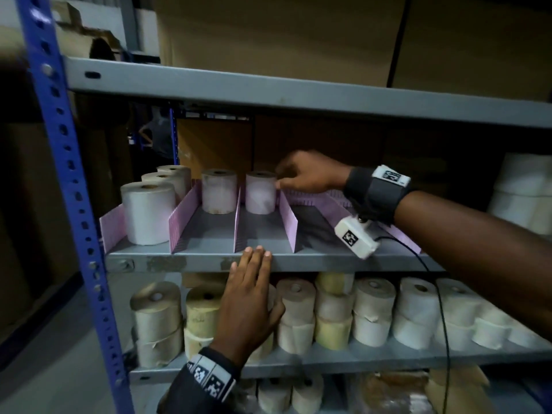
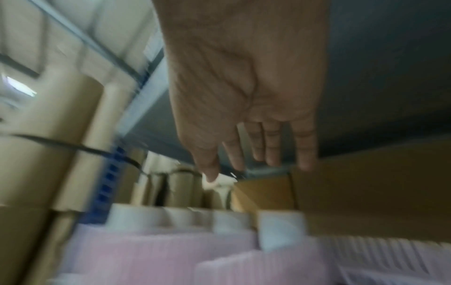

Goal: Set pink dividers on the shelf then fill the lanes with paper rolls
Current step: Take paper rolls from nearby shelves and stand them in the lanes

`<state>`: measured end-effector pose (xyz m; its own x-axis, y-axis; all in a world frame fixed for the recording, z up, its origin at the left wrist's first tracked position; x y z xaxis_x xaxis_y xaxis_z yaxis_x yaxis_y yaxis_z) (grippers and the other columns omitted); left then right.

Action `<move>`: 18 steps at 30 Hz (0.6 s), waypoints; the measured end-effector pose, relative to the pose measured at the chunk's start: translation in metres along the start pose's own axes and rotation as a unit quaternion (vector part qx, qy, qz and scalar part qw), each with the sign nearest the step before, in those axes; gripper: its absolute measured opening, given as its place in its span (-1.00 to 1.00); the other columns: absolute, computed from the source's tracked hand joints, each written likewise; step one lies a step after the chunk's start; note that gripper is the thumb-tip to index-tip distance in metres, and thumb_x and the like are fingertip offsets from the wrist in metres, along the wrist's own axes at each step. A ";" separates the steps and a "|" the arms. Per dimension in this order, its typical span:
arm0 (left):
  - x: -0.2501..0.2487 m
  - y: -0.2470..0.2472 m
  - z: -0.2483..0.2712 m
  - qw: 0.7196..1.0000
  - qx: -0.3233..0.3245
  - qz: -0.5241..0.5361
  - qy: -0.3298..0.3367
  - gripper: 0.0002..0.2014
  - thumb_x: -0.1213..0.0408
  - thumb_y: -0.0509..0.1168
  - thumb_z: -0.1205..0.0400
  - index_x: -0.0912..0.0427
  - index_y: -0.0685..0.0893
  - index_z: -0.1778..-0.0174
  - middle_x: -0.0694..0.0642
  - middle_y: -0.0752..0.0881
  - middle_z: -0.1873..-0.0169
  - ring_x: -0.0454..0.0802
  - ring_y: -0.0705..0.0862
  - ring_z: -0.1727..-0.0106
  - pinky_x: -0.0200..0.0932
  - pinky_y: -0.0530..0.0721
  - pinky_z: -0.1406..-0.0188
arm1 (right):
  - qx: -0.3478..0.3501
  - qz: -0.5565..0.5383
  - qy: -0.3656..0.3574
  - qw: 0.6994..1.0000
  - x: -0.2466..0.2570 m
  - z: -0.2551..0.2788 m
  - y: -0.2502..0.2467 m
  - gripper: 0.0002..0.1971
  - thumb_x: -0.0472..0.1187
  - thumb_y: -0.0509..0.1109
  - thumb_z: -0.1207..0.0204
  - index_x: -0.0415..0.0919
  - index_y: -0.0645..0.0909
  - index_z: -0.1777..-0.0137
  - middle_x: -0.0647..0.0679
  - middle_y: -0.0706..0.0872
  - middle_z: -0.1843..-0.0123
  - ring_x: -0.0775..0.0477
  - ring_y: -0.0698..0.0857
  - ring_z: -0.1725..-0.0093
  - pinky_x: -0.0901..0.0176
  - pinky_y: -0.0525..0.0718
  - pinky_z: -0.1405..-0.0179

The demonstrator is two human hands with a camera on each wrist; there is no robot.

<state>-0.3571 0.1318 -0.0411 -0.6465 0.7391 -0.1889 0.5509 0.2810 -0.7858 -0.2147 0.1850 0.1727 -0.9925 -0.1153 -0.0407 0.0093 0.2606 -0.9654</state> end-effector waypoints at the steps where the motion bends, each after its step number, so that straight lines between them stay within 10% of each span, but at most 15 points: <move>1: -0.001 0.001 0.001 1.000 0.029 -0.001 -0.005 -0.14 -0.08 0.35 -0.64 0.16 0.19 -0.81 0.15 0.10 -0.81 0.15 0.01 -0.83 0.25 0.10 -0.79 | -0.017 0.015 -0.012 1.000 0.008 0.016 -0.009 -0.58 0.08 0.38 -0.61 -0.20 0.68 -0.31 -0.13 0.75 -0.24 -0.12 0.71 -0.18 -0.07 0.67 -0.22; 4: -0.014 -0.004 0.014 0.998 0.053 0.024 -0.023 -0.20 -0.15 0.17 -0.72 0.04 0.05 -0.83 0.03 -0.07 -0.83 0.02 -0.14 -0.84 0.13 -0.05 -0.80 | -0.065 0.028 -0.031 0.997 0.026 0.070 -0.032 -0.57 0.09 0.40 -0.57 -0.22 0.72 -0.25 -0.20 0.74 -0.24 -0.18 0.69 -0.24 -0.09 0.65 -0.27; 11: -0.087 -0.033 0.056 0.971 -0.034 0.237 -0.012 -0.39 -0.03 0.28 -0.60 0.16 0.63 -0.56 0.08 0.62 -0.55 0.09 0.62 -0.54 0.02 0.64 -0.48 | -0.112 -0.022 0.031 0.993 0.029 0.215 -0.035 -0.44 0.35 0.28 -0.42 0.06 0.72 -0.28 0.12 0.70 -0.35 0.17 0.63 -0.30 0.30 0.55 -0.07; 18: -0.186 -0.036 0.079 0.944 -0.005 0.323 0.063 -0.55 0.03 0.45 -0.50 -0.01 0.77 -0.33 -0.11 0.80 -0.23 -0.10 0.78 -0.19 -0.34 0.61 -0.12 | -0.086 -0.037 0.154 0.984 -0.031 0.344 -0.011 -0.52 0.36 0.30 -0.45 0.15 0.72 -0.23 0.31 0.72 -0.22 0.33 0.67 -0.16 0.61 0.52 0.14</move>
<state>-0.2986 -0.0644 -0.0240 -0.1076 0.8247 -0.5553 0.8139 -0.2477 -0.5256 -0.1416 -0.1436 0.0956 -0.9797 0.1500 0.1330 -0.0579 0.4233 -0.9041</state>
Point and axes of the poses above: each hand's wrist, its own z-axis away from the middle knuckle, its own y-axis out of the palm, x = y × z, the point moved 7 cm from there along -z, towards the middle knuckle
